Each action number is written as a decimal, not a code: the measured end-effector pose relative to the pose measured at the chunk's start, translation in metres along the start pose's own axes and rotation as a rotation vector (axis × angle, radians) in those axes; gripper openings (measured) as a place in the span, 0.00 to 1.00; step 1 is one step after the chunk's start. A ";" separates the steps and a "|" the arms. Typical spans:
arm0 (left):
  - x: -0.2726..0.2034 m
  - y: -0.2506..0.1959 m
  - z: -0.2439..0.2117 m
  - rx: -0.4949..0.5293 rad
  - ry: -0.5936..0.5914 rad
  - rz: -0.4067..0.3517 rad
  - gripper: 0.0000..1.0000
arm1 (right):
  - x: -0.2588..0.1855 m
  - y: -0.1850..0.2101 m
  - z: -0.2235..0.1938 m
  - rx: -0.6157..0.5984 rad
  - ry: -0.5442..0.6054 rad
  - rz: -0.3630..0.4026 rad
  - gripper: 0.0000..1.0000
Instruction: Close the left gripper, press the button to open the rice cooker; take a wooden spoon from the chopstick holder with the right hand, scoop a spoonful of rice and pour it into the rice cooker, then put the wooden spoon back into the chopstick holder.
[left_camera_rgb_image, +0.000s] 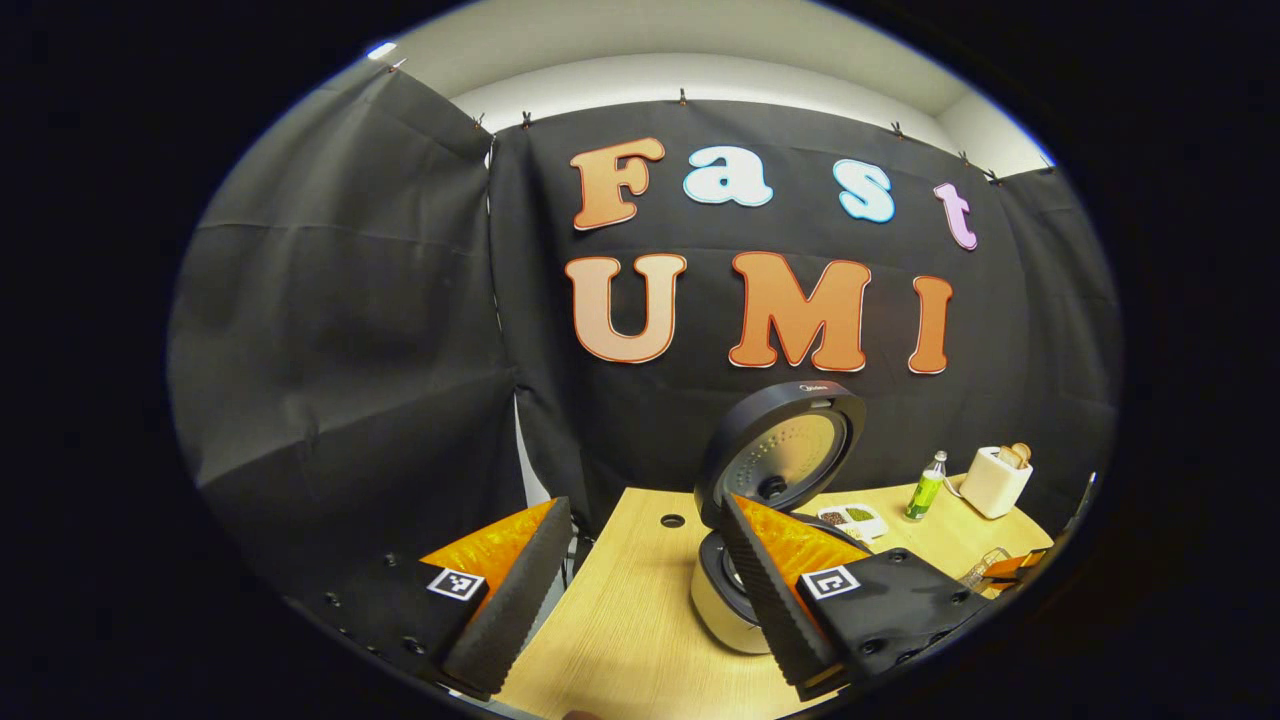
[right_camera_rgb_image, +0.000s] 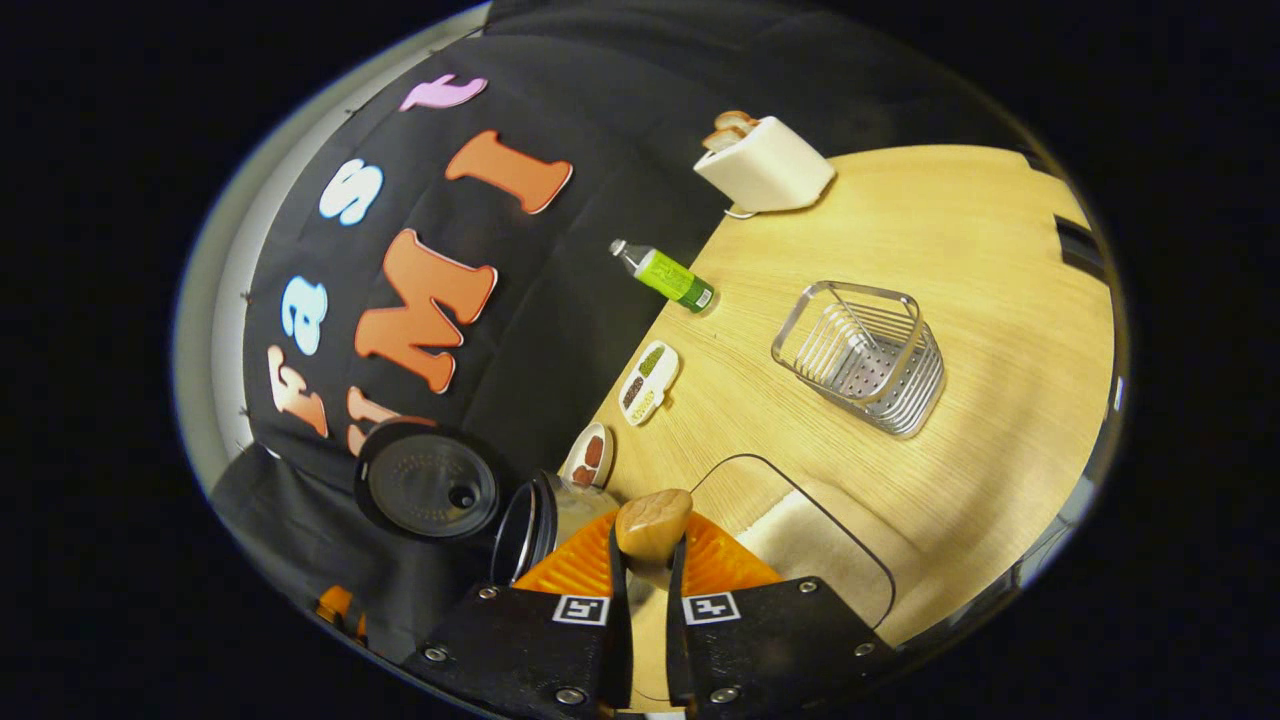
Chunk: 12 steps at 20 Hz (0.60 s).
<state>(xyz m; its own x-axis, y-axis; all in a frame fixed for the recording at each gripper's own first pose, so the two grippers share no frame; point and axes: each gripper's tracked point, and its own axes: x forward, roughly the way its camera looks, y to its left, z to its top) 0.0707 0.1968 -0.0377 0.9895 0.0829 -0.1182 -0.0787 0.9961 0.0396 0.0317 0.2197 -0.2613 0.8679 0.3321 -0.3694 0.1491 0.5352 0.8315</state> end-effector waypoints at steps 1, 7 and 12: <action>0.000 -0.002 0.001 -0.002 -0.002 -0.002 0.97 | -0.002 0.001 0.005 0.049 -0.007 0.009 0.12; 0.002 -0.009 0.010 0.014 -0.021 -0.014 0.99 | -0.015 0.012 0.025 0.243 -0.019 0.063 0.12; 0.003 -0.018 0.016 -0.002 -0.024 -0.031 0.99 | -0.026 0.032 0.043 0.332 -0.033 0.106 0.12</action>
<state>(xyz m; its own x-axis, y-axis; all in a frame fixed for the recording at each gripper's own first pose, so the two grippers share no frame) 0.0774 0.1789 -0.0229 0.9941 0.0511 -0.0951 -0.0481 0.9983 0.0339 0.0340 0.1952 -0.2071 0.9008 0.3443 -0.2645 0.1982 0.2157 0.9561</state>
